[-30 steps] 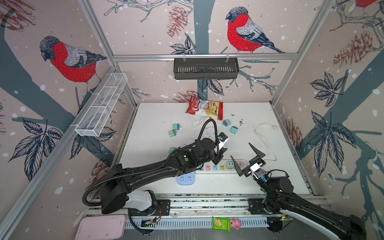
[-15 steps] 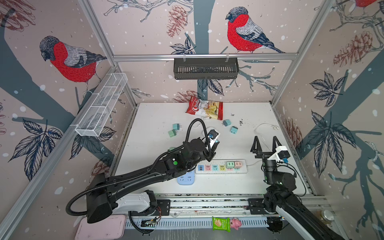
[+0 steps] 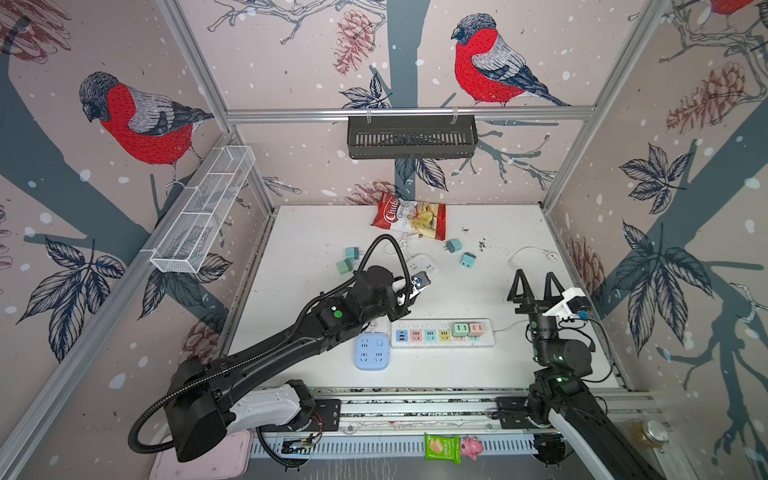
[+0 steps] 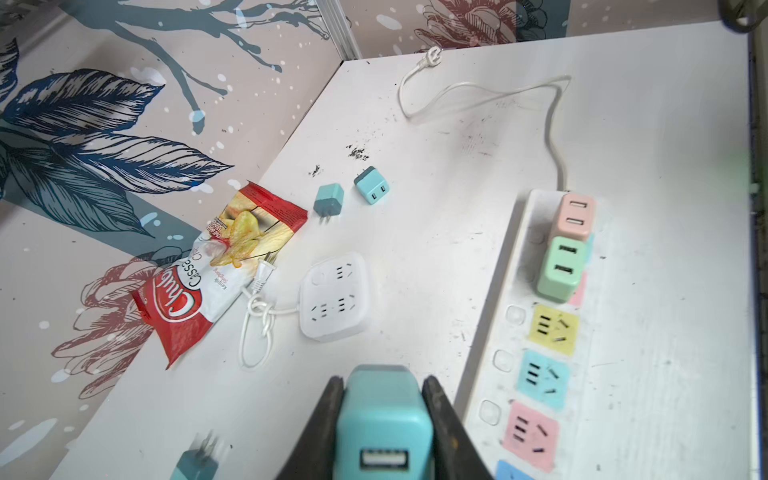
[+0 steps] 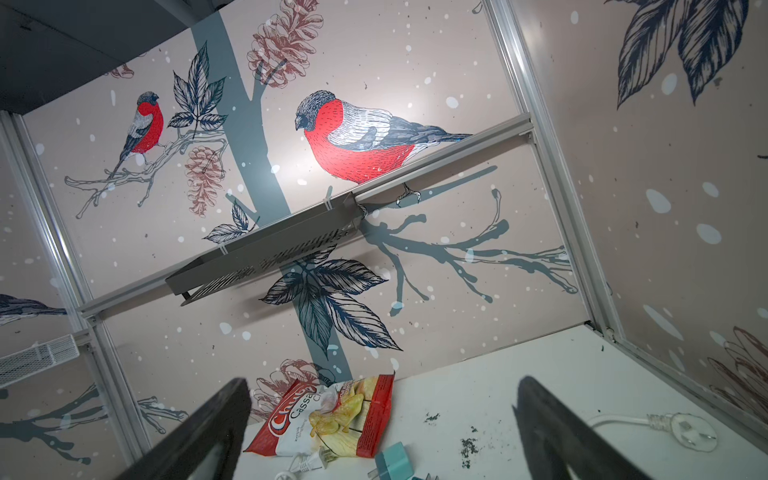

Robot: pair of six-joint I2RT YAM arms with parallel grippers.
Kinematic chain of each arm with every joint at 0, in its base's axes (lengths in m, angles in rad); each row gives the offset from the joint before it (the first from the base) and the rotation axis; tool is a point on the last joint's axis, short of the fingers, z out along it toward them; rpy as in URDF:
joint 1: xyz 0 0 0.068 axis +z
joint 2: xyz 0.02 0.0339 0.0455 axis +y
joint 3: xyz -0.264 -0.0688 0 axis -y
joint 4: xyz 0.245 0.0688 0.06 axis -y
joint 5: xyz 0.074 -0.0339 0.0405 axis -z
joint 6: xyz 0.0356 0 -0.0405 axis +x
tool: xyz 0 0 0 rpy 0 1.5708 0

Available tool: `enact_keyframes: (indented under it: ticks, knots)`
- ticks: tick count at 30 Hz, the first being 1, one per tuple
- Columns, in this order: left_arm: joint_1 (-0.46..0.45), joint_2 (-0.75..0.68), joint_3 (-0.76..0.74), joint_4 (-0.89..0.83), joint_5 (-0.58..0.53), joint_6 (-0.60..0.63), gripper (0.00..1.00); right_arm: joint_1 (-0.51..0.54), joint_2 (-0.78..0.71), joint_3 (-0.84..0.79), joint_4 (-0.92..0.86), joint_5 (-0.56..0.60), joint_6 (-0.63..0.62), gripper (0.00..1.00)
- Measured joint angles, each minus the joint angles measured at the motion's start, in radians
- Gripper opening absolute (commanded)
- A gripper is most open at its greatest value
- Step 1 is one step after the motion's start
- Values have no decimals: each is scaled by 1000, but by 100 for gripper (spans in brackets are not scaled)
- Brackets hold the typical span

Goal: Insert the plug
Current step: 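Carry the teal adapter with the left gripper over the strip's pink socket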

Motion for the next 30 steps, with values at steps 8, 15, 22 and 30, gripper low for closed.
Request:
enact_keyframes:
  ticks: [8, 15, 22, 30]
  knots:
    - [23, -24, -130, 18, 142, 143, 0, -3, 0, 0, -14, -5, 5, 100]
    - [26, 25, -117, 17, 220, 142, 0, -5, 0, 0, -17, -13, 8, 100]
    - [26, 114, -98, 8, 246, 135, 0, -8, 2, 0, -24, -19, 23, 100]
    - [26, 154, -84, -2, 264, 109, 0, -8, 2, 0, -25, -24, 23, 100]
